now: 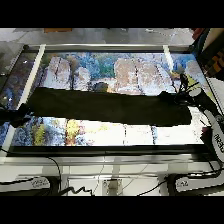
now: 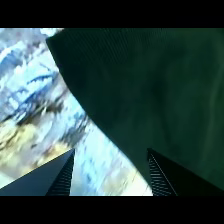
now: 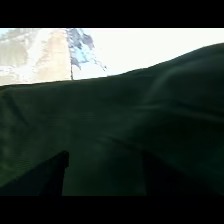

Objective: Fold the clothes and pants, and hang the long-sleeved shirts on hangers.

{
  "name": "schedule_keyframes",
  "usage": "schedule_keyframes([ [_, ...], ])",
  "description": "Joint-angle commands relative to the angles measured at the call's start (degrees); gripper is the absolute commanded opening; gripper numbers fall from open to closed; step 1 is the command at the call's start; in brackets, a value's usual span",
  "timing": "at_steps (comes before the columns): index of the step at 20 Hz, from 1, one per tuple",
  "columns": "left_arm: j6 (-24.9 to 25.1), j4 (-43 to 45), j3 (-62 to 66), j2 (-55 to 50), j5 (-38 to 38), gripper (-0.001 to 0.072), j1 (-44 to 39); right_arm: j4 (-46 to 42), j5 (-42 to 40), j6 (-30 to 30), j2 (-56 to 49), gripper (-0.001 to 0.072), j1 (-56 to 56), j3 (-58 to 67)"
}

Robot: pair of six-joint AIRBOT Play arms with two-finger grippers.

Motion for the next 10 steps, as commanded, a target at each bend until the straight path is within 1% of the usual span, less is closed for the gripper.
schedule_keyframes([
  [1,-0.2,-15.5,-4.6,-2.0,15.4,0.0494,0.0,0.0,0.9,-1.0,0.0,0.0518,2.6,4.4],
  [2,0.0,-19.0,-4.5,-3.4,16.1,0.0495,-0.1,0.0,0.8,-1.0,0.0,0.0518,3.5,6.3],
  [4,2.4,-22.8,-4.3,-6.1,16.7,0.0495,-0.5,0.0,0.9,-1.0,0.0,0.0518,5.4,9.7],
  [7,8.0,-24.0,-2.7,-9.2,18.1,0.0494,-1.6,-0.4,0.8,-1.0,0.0,0.0517,9.4,14.3],
  [9,11.4,-24.0,0.6,-11.1,17.7,0.0494,-3.7,-0.7,-3.9,-1.0,0.0,0.0504,12.3,15.1],
  [10,12.2,-24.0,2.3,-11.7,18.0,0.0494,-4.9,-0.8,-7.0,-1.0,-0.2,0.0504,13.7,15.1],
])
